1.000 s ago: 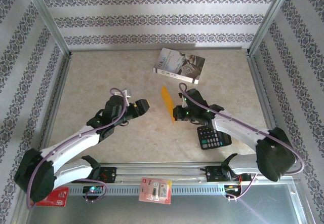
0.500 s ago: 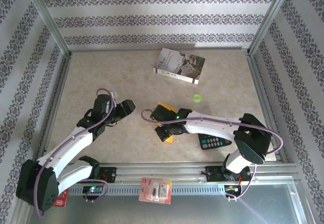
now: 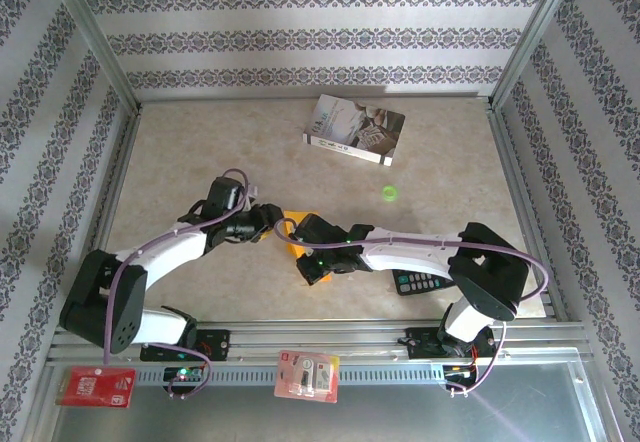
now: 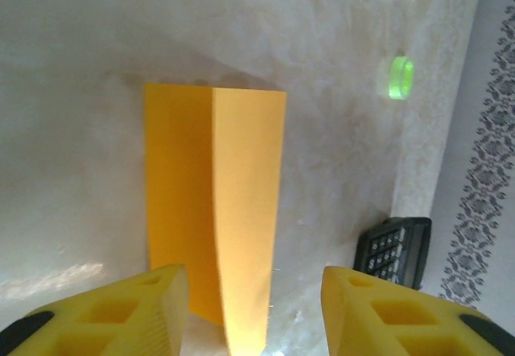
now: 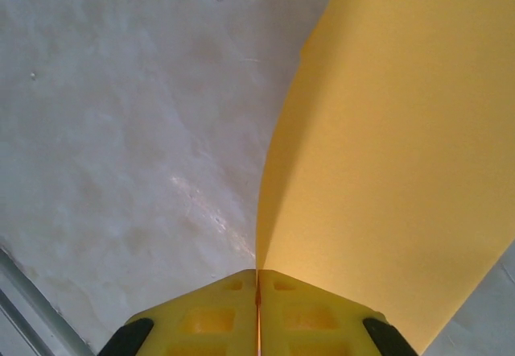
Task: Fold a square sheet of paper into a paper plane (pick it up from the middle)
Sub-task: Turn over the paper at the center of the table, then third fold the triangle at the center of the table.
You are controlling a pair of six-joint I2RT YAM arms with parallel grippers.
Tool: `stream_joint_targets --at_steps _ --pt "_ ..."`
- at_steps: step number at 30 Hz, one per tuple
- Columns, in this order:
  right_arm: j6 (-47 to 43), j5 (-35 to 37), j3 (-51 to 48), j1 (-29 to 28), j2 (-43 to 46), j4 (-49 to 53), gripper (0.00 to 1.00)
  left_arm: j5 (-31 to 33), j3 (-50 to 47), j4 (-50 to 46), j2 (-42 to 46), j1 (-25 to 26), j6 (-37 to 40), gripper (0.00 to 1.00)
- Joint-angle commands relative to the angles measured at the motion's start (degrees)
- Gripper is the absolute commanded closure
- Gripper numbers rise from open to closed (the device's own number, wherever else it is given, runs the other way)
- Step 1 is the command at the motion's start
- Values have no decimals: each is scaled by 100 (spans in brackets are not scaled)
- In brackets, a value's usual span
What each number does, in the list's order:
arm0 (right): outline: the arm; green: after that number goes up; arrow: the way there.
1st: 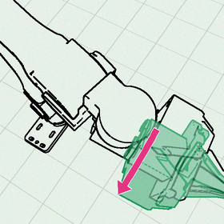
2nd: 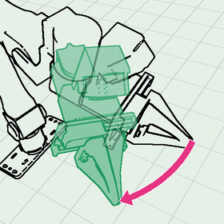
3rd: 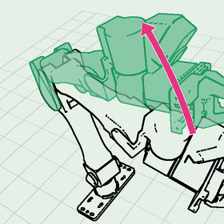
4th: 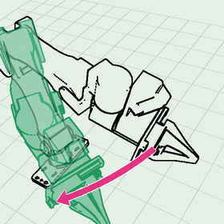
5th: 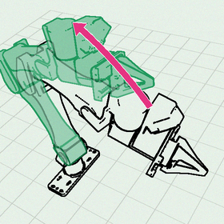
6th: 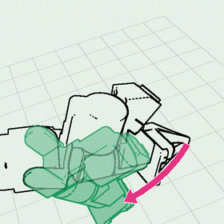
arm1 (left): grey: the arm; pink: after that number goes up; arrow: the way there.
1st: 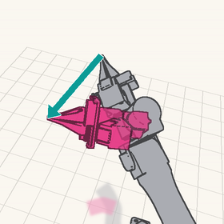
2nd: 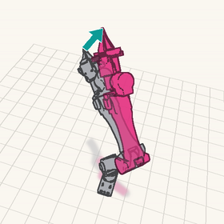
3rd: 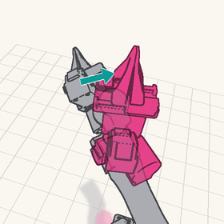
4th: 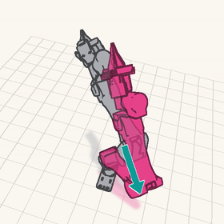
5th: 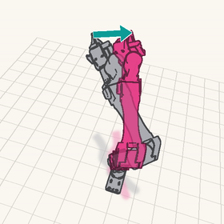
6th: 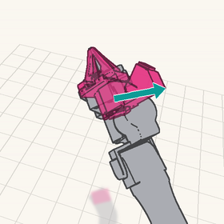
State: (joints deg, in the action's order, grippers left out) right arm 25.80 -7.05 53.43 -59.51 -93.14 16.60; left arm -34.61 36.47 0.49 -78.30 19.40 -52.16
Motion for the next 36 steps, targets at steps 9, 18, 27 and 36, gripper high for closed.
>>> stream_joint_targets --at_steps 9,18,27,36 --pt "229 -70 -172 -20 -169 -456 87 -820 973 447 -1319 152 173 62" --pt "178 -138 -187 46 -170 -539 81 -897 1374 188 -2279 223 524 65" --pt "87 -353 -328 193 6 -615 74 -890 1347 184 -2583 222 649 67" --pt "18 -404 -393 264 124 -646 73 -837 1346 113 -2701 226 758 67"
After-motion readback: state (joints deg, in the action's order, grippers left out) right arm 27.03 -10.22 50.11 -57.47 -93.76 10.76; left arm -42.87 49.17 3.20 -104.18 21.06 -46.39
